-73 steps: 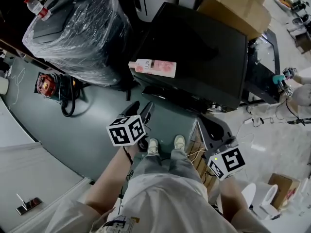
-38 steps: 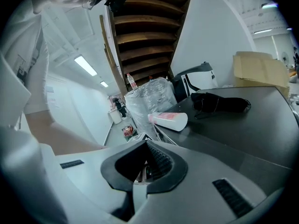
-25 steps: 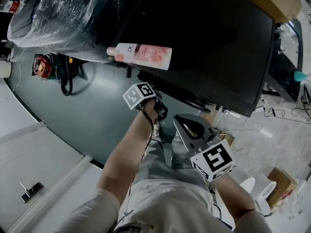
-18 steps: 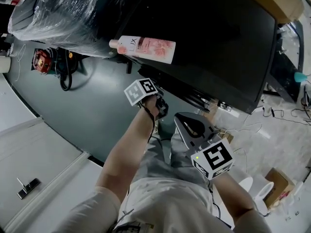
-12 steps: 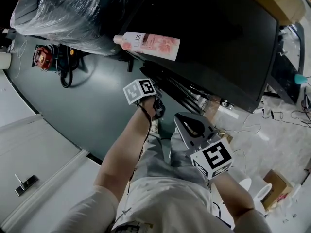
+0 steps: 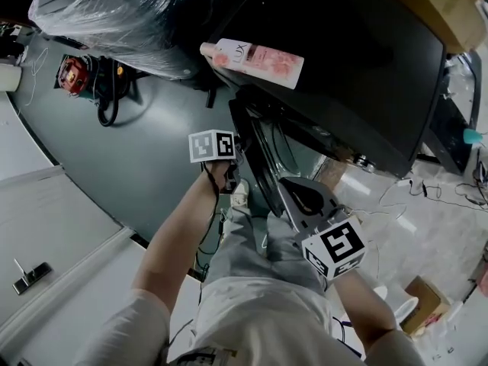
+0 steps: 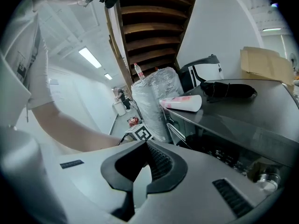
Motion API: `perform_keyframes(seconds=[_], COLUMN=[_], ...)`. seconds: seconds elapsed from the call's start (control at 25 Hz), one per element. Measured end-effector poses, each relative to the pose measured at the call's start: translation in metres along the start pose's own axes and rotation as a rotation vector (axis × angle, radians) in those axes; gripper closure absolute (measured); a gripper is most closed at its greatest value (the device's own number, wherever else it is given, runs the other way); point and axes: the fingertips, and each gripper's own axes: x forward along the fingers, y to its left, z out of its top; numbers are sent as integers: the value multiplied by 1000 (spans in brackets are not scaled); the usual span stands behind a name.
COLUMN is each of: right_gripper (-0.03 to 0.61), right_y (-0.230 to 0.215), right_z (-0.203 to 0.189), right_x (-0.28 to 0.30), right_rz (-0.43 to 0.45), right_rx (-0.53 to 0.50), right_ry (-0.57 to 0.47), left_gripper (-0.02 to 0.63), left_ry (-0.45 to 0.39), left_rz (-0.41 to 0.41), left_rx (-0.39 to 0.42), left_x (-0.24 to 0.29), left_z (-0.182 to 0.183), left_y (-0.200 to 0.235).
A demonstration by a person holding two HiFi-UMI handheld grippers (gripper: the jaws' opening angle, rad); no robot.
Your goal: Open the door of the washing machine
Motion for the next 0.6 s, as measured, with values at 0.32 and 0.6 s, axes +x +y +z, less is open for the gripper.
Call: perform_keyframes(seconds=[0.32, 0.6], right_gripper=[552, 552], right_y=[15, 22], right_z=[-6, -4], right_x=[14, 28], right_rz=[16, 12], right_rx=[-11, -26], right_ry=[23, 42], left_gripper=[460, 479], left_ry=[32, 129], left_rz=[25, 112], left_rx=[123, 353], left_x=[-31, -55], left_z=[-4, 9], left_y=[40, 80])
